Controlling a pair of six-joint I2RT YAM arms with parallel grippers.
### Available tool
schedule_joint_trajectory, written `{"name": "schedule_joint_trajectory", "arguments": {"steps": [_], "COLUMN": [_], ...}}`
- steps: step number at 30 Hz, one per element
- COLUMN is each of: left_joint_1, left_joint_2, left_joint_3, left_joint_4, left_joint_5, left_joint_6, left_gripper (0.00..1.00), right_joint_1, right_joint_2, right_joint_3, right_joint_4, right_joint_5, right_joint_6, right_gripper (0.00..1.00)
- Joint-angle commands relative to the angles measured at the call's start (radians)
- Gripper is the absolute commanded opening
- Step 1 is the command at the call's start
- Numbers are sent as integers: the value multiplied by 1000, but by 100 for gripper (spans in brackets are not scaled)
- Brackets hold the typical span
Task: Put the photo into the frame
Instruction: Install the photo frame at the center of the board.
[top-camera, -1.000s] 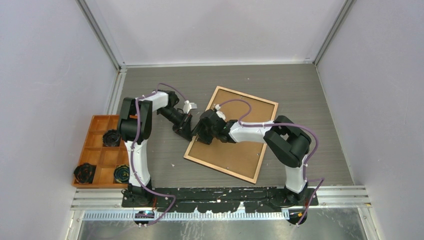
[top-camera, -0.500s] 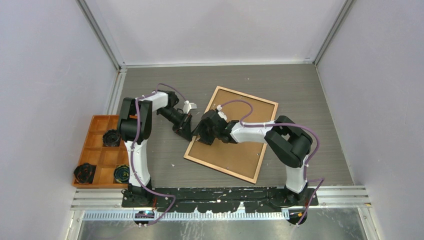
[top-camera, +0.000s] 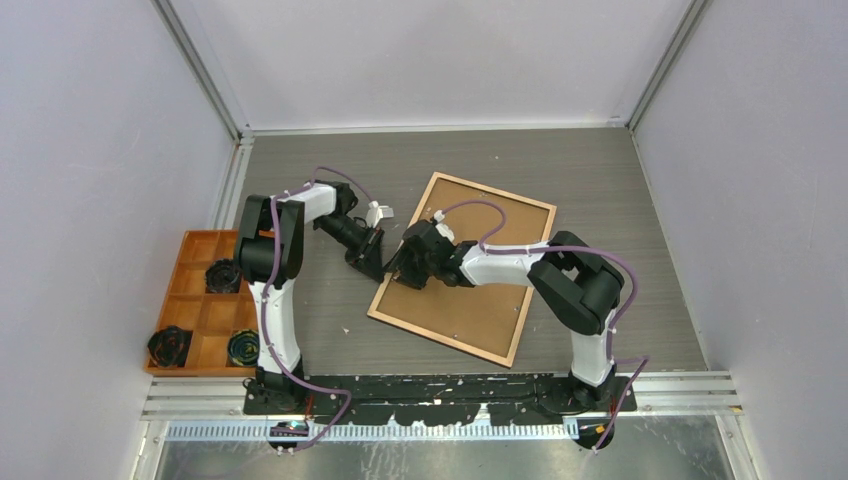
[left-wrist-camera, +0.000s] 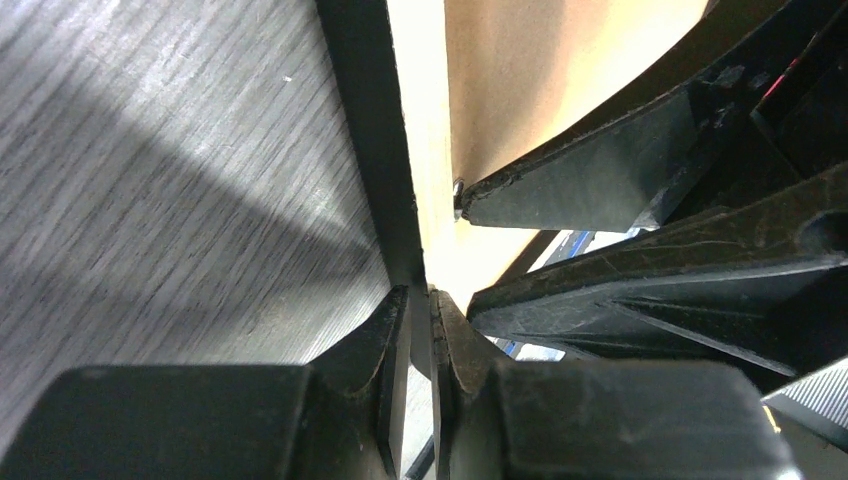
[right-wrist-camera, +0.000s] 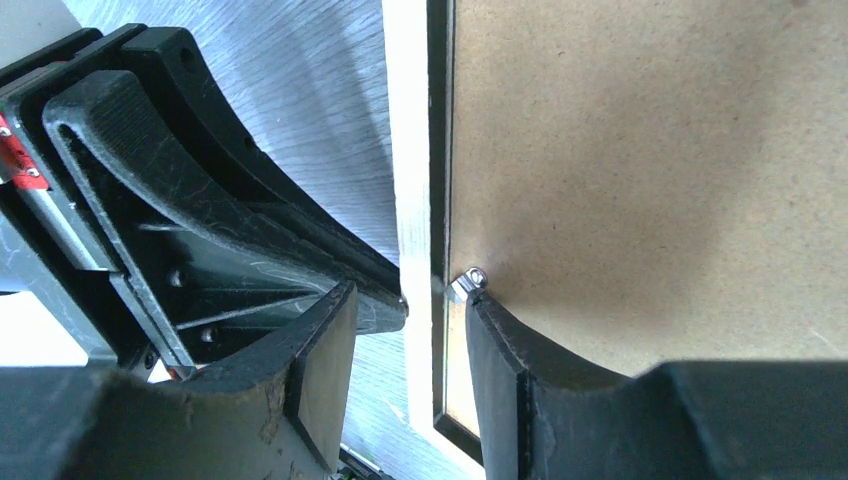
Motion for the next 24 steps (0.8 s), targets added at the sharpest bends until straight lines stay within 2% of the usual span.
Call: {"name": "schedule_joint_trajectory", "arguments": {"steps": [1,13,24], "left_joint_1": [-9,-9,-16], "left_joint_2": [-25,-28,-35], "left_joint_3": [-18,-27,-23], "left_joint_4": [9,12,0], "left_joint_5": [-39,-38,-40], "left_joint_6": [46,51,64], "left_gripper": [14,13,13], "right_joint_1": [-2,-2,-7], "right_joint_2": [12,-13,19], "right_joint_3": [10,-10,-19], "right_joint_4": [18,1,5], "right_joint_5": [35,24,76], "right_joint_6": [4,42,81], "right_gripper": [49,53,50]}}
